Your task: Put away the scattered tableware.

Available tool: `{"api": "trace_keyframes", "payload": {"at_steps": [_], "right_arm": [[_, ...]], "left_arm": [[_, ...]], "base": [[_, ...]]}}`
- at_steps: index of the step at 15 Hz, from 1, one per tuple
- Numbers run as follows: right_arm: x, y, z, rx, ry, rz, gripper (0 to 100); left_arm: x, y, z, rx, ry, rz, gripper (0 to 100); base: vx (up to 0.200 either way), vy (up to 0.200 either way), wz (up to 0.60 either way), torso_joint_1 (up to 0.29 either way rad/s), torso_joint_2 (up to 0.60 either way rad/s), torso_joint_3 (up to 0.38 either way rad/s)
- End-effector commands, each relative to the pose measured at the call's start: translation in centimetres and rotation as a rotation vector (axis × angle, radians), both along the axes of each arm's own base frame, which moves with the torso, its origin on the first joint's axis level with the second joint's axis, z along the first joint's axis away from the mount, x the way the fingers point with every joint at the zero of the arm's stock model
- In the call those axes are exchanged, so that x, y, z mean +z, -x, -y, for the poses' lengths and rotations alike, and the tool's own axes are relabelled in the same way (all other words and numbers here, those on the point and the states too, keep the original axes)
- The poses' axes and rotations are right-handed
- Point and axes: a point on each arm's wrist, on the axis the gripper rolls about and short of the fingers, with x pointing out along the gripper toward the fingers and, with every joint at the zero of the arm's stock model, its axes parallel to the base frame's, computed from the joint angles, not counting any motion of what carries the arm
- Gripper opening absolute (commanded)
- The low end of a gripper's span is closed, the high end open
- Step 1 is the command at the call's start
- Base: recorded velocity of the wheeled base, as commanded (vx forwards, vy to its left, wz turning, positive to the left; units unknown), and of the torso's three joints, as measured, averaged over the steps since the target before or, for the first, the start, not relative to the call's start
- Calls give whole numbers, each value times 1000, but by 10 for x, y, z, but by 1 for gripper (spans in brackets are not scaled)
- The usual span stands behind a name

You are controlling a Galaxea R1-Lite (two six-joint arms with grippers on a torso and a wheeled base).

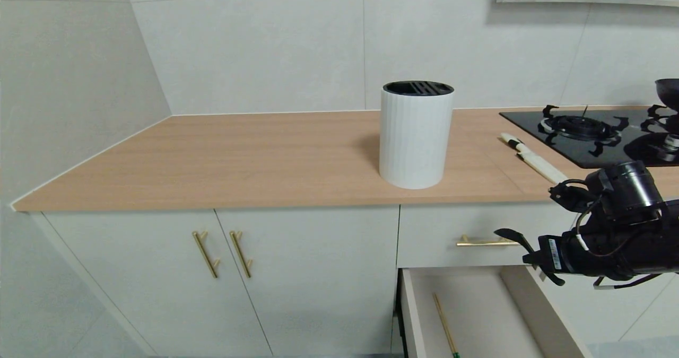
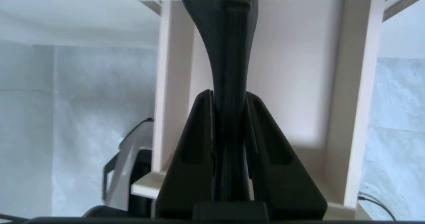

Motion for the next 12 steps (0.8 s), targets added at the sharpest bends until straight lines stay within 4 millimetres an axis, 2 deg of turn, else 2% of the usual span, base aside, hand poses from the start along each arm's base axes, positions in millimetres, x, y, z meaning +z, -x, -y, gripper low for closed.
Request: {"api": "trace_keyframes", "payload": {"at_steps": [1, 12], "right_arm": [[-2, -2, 0, 0, 1, -8, 0], [-6, -3, -1, 0, 4, -21, 0]], "left_arm": [[0, 0, 0, 0, 0, 1, 100], [0, 0, 0, 1, 0, 1, 100]], "base": [[0, 0, 0, -207, 481, 276], [0, 0, 0, -167, 466, 293]]}}
